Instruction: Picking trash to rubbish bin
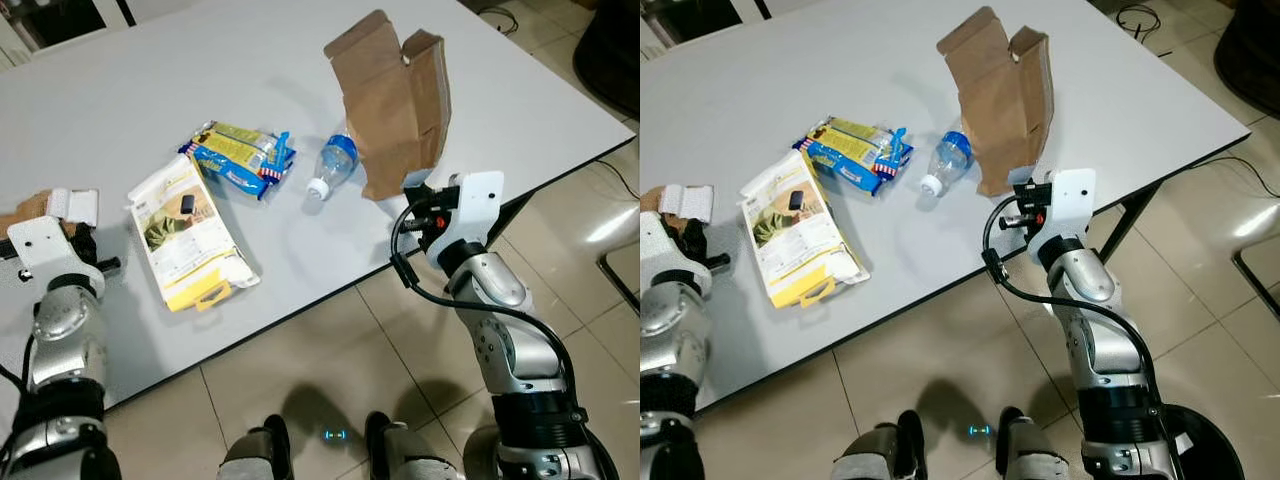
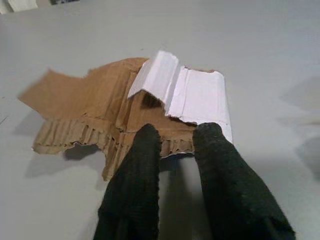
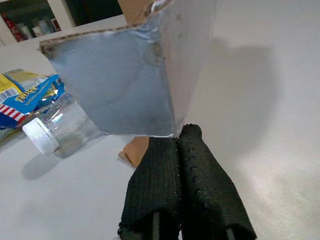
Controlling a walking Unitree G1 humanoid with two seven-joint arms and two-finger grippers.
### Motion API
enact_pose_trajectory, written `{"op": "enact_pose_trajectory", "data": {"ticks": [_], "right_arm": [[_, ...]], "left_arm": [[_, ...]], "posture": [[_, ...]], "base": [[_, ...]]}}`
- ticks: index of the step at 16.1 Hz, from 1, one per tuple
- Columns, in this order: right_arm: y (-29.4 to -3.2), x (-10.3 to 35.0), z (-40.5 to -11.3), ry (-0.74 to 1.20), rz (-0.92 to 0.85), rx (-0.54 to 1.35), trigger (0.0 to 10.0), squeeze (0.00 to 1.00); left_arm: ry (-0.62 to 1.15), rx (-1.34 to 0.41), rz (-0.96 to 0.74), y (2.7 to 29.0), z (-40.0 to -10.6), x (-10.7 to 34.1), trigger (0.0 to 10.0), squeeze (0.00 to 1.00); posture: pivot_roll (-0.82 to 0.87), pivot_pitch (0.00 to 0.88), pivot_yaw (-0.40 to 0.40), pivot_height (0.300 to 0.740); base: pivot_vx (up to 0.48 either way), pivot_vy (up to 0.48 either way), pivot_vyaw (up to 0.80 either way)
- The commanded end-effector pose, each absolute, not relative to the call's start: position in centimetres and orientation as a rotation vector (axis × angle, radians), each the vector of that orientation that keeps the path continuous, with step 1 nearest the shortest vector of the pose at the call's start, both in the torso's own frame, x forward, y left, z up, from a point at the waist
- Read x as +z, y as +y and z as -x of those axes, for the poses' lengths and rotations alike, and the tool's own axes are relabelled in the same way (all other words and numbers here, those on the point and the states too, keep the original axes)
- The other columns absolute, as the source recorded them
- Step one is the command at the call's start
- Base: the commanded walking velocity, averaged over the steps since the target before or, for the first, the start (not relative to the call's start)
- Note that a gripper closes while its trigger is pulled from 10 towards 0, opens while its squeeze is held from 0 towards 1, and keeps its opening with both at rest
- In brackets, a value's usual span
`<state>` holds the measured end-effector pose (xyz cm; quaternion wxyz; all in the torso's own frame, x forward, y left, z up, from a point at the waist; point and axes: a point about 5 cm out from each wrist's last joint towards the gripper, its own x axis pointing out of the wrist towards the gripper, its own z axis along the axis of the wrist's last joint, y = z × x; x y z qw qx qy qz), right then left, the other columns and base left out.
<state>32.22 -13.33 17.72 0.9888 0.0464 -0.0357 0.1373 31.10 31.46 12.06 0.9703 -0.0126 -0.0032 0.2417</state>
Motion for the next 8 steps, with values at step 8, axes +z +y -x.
{"op": "enact_pose_trajectory", "data": {"ticks": [8], "right_arm": [[-13.0,17.5,-32.6,-0.061,-0.092,0.288,10.0,0.0]], "left_arm": [[-0.087,0.406,0.026,25.6,-27.8,12.3,0.0,0.0]], "posture": [[-0.09,0.258,0.046,0.74]], "base": [[0.0,0.0,0.0]]}}
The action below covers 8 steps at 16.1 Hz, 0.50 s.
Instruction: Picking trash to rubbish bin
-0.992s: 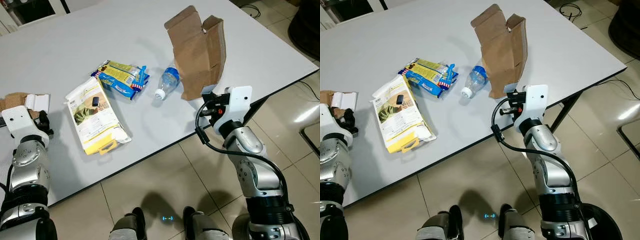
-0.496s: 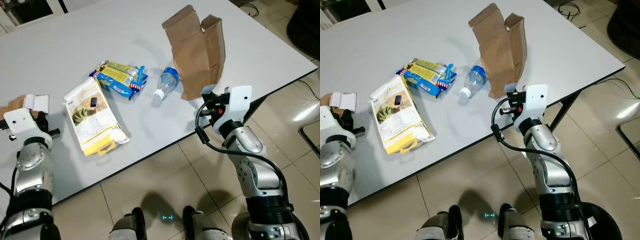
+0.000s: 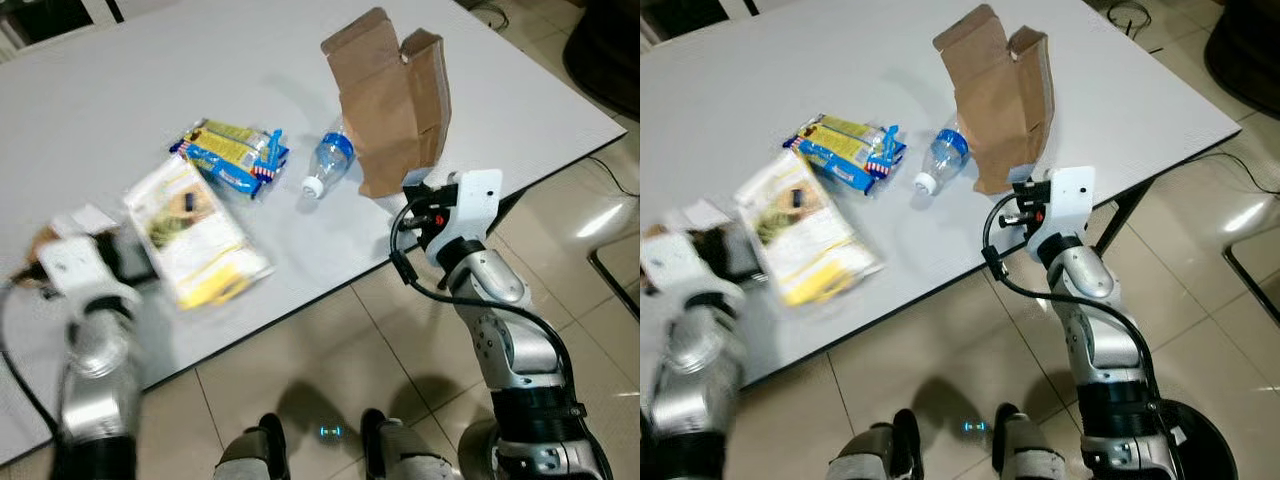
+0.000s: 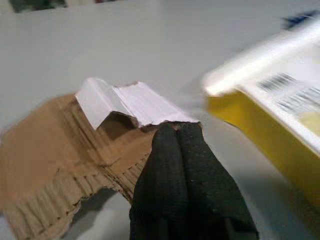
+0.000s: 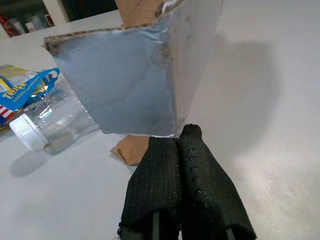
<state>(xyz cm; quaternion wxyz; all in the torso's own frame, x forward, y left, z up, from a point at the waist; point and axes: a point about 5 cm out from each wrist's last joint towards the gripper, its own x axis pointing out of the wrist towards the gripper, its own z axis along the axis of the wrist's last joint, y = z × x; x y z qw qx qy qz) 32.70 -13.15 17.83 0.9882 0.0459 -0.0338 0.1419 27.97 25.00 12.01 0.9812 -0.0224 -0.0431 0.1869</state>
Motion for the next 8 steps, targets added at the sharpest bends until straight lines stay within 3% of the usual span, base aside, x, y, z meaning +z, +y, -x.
{"op": "enact_pose_trajectory", "data": {"ticks": [1,6,7,8], "right_arm": [[-13.0,17.5,-32.7,-0.06,-0.092,0.291,10.0,0.0],[-12.9,17.6,-33.0,-0.064,-0.09,0.298,10.0,0.0],[-12.8,17.6,-33.1,-0.064,-0.091,0.298,10.0,0.0],[-12.7,17.6,-33.1,-0.065,-0.092,0.299,10.0,0.0]], "left_arm": [[-0.106,0.397,0.012,25.1,-27.4,12.7,0.0,0.0],[-0.148,0.376,-0.071,24.0,-26.3,14.6,0.0,0.0],[-0.127,0.388,-0.104,24.1,-26.2,14.5,0.5,0.0],[-0.109,0.41,-0.083,24.2,-26.2,14.2,10.0,1.0]], "posture": [[-0.09,0.257,0.044,0.74],[-0.08,0.25,0.043,0.74],[-0.08,0.248,0.043,0.74],[-0.08,0.248,0.043,0.74]], "base": [[0.0,0.0,0.0],[0.0,0.0,0.0],[0.0,0.0,0.0],[0.0,0.0,0.0]]}}
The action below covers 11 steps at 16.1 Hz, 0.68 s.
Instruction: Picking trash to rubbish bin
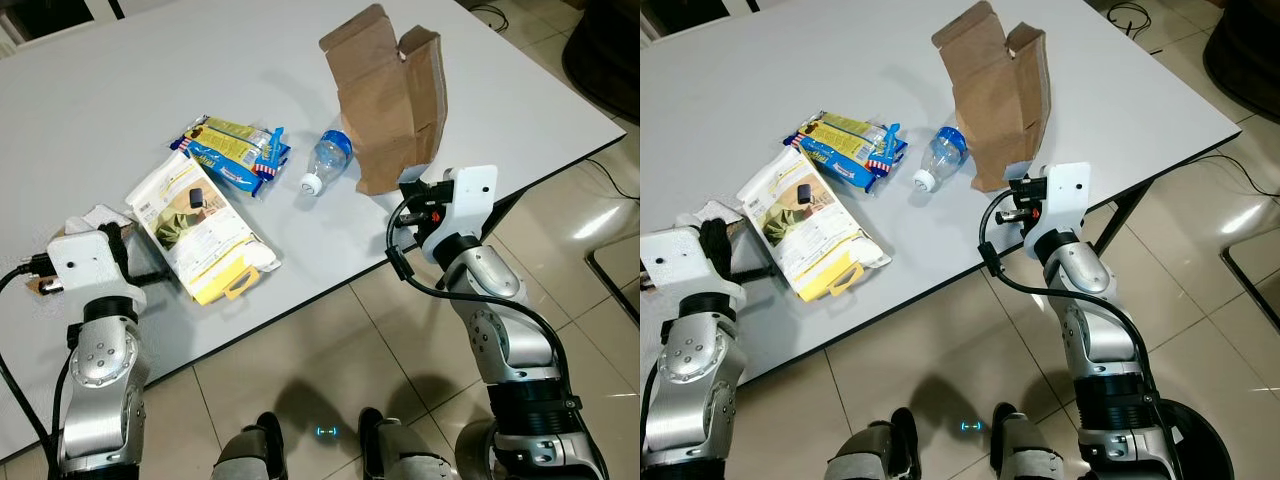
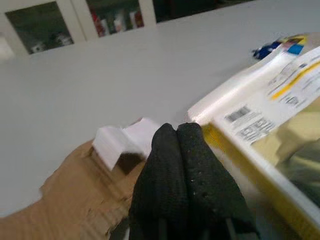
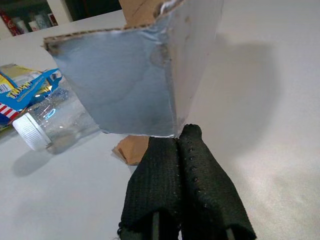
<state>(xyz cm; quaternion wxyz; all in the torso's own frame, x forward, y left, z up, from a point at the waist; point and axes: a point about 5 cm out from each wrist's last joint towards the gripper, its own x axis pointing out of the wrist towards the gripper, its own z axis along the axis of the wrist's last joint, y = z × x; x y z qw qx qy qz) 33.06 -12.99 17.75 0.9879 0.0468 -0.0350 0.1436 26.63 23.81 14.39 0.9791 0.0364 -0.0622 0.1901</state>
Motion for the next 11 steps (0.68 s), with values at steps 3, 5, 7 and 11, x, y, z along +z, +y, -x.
{"op": "enact_pose_trajectory", "data": {"ticks": [3,5,7,11], "right_arm": [[-12.8,17.5,-33.1,-0.067,-0.093,0.299,10.0,0.0],[-13.0,17.5,-33.1,-0.066,-0.09,0.295,10.0,0.0],[-12.9,17.5,-33.1,-0.065,-0.09,0.296,10.0,0.0],[-12.8,17.3,-33.0,-0.064,-0.095,0.298,10.0,0.0]], "left_arm": [[-0.12,0.431,-0.072,24.3,-26.4,14.7,10.0,1.0],[-0.126,0.455,-0.101,25.1,-26.4,15.1,10.0,1.0],[-0.119,0.469,-0.111,25.8,-26.6,15.2,10.0,1.0],[-0.085,0.504,-0.179,27.8,-27.7,15.7,10.0,1.0]], "posture": [[-0.08,0.247,0.045,0.74],[-0.08,0.25,0.044,0.74],[-0.08,0.25,0.044,0.74],[-0.08,0.252,0.046,0.74]], "base": [[0.0,0.0,0.0],[0.0,0.0,0.0],[0.0,0.0,0.0],[0.0,0.0,0.0]]}}
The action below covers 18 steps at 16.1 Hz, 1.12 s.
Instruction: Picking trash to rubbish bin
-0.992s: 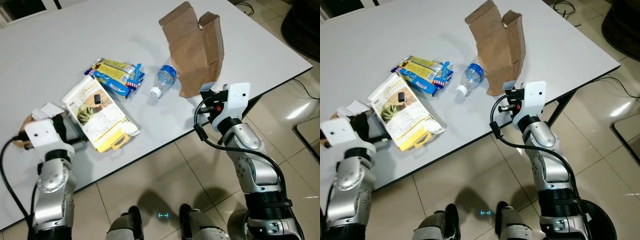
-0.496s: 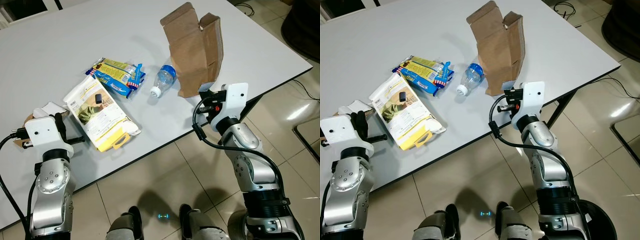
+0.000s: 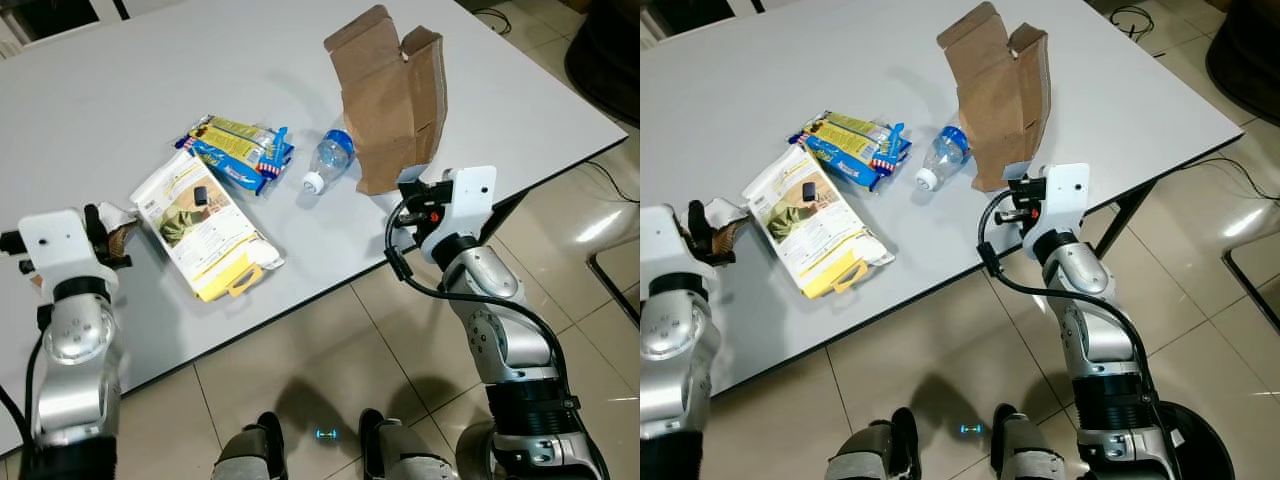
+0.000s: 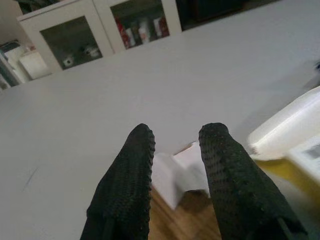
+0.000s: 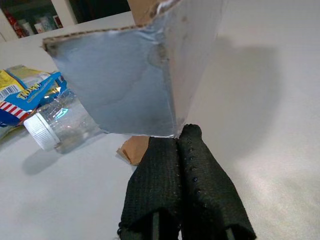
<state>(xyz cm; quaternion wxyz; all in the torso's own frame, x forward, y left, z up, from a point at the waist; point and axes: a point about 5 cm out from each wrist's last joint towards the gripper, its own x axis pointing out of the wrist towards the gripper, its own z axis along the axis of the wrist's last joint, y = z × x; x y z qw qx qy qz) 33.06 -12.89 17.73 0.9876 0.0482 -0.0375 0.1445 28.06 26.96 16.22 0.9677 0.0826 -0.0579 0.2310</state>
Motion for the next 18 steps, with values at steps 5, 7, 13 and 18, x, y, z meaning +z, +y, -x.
{"op": "enact_pose_trajectory", "data": {"ticks": [5,7,13,18], "right_arm": [[-12.8,17.4,-32.9,-0.066,-0.092,0.295,10.0,0.0],[-12.8,17.6,-32.9,-0.07,-0.092,0.296,10.0,0.0],[-12.8,17.7,-32.9,-0.076,-0.093,0.294,10.0,0.0],[-12.9,17.8,-32.9,-0.08,-0.093,0.294,10.0,0.0]], "left_arm": [[-0.026,0.541,-0.114,29.2,-28.4,14.6,10.0,1.0],[-0.023,0.531,-0.118,29.1,-28.6,14.5,10.0,1.0],[-0.034,0.527,-0.099,29.0,-29.1,14.6,10.0,1.0],[-0.013,0.567,-0.063,29.1,-29.2,14.4,10.0,0.0]], "posture": [[-0.09,0.255,0.049,0.74],[-0.09,0.256,0.05,0.74],[-0.1,0.255,0.051,0.74],[-0.1,0.247,0.05,0.74]], "base": [[0.0,0.0,0.0],[0.0,0.0,0.0],[0.0,0.0,0.0],[0.0,0.0,0.0]]}}
